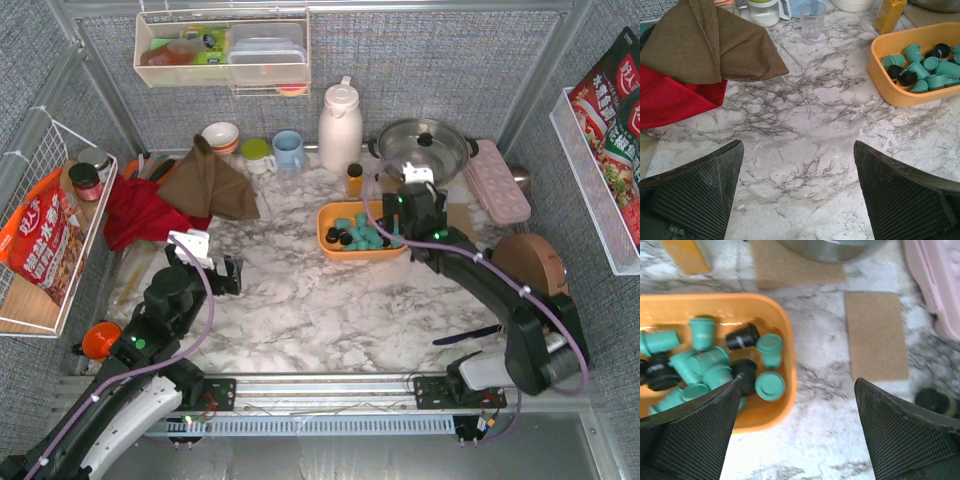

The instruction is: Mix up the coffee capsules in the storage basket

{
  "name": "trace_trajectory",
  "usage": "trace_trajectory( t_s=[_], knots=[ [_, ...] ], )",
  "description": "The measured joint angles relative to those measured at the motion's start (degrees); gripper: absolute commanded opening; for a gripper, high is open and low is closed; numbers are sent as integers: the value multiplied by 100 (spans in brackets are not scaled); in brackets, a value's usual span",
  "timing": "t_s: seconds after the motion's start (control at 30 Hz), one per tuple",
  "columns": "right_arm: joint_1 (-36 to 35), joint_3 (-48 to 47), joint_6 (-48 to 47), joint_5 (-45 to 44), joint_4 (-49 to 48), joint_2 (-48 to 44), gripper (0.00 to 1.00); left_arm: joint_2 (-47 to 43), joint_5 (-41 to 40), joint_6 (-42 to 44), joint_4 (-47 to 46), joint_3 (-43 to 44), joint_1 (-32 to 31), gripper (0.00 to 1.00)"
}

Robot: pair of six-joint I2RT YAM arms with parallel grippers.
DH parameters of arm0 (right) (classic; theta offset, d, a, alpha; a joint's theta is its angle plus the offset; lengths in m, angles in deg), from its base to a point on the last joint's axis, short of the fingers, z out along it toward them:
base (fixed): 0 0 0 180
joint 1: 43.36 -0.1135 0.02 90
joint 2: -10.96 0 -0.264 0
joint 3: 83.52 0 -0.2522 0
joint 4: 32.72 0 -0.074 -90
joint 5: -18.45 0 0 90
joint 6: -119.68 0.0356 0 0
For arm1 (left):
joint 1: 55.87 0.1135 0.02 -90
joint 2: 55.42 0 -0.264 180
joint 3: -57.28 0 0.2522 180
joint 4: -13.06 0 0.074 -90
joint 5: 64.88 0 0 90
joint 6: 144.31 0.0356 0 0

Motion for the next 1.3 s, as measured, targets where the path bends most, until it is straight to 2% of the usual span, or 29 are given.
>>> trace_trajectory(
  t_s=[0.17, 0.33, 0.57, 0.73, 0.77, 0.97, 1.1, 1.2, 1.3],
  knots=[
    [149, 1416, -302, -667, -986, -905, 99, -4, -122, 26, -20, -39, 2, 99],
    [533, 2730, -678, -977, -2339, -960, 99, -81, -232, 94, -85, -144, 2, 99],
    [1091, 3792, -785, -192, -3976, -350, 99, -326, -278, 341, -236, -415, 4, 99],
    [1169, 4562, -920, 240, -6548, 758, 99, -527, -291, 498, -391, -599, 7, 99],
    [1145, 4653, -977, 306, -6822, 817, 99, -573, -304, 507, -431, -636, 7, 99],
    [1405, 4203, -1078, 931, -6725, 525, 99, -807, -321, 627, -693, -914, 28, 99],
    [1655, 3899, -981, 1390, -6168, 498, 99, -833, -343, 551, -1185, -1220, 33, 100],
    [1829, 3766, -885, 1729, -5855, 496, 99, -586, -638, 308, -1897, -1598, 37, 100],
    [2022, 3709, -796, 1976, -5657, 496, 99, 66, -1091, 302, -2962, -2039, 74, 100]
  ],
)
